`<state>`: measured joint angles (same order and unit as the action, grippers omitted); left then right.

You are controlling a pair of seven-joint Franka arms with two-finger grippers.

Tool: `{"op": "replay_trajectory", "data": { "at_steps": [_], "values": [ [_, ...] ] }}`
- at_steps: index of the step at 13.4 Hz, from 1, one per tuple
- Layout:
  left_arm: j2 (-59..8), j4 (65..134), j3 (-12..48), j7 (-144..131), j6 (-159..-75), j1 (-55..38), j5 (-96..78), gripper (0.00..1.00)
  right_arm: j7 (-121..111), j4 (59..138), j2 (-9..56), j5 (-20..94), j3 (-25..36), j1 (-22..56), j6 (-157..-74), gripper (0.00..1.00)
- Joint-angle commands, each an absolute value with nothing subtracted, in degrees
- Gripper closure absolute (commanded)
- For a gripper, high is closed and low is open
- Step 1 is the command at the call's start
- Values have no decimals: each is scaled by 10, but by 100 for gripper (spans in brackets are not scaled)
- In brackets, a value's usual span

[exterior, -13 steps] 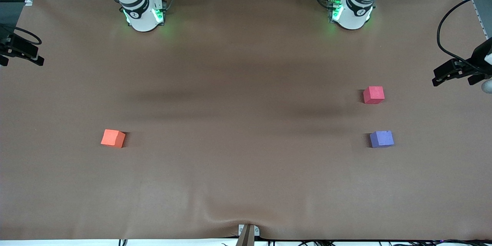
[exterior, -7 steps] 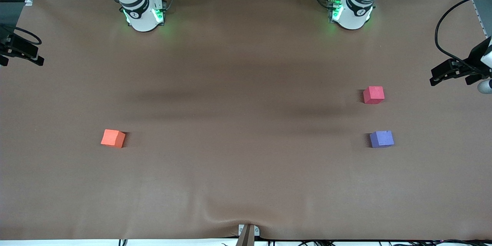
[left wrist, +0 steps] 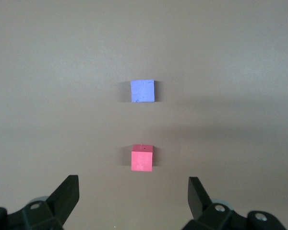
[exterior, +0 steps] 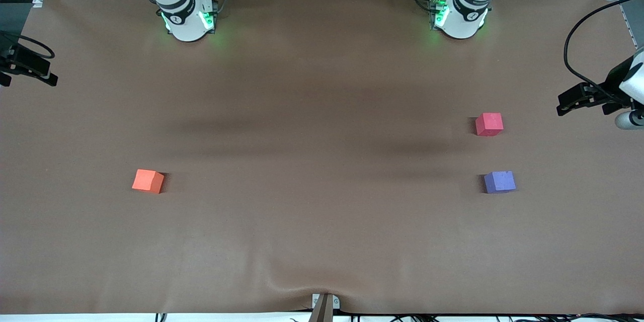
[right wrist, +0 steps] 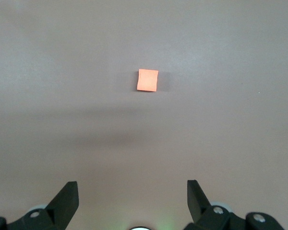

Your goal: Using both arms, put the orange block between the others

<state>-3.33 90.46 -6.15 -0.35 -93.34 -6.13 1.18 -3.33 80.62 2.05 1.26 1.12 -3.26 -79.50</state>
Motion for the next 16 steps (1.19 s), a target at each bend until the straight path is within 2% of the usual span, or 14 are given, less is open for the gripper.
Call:
{"op": "replay_trajectory", "data": {
  "at_steps": [1, 16],
  "values": [
    [-38, 895, -62, -17, -924, -66, 7, 0, -33, 796, 22, 4, 8, -33, -791, 0],
    [-47, 895, -61, -16, -925, -62, 6, 0, -33, 796, 24, 4, 9, -34, -792, 0]
  ]
}}
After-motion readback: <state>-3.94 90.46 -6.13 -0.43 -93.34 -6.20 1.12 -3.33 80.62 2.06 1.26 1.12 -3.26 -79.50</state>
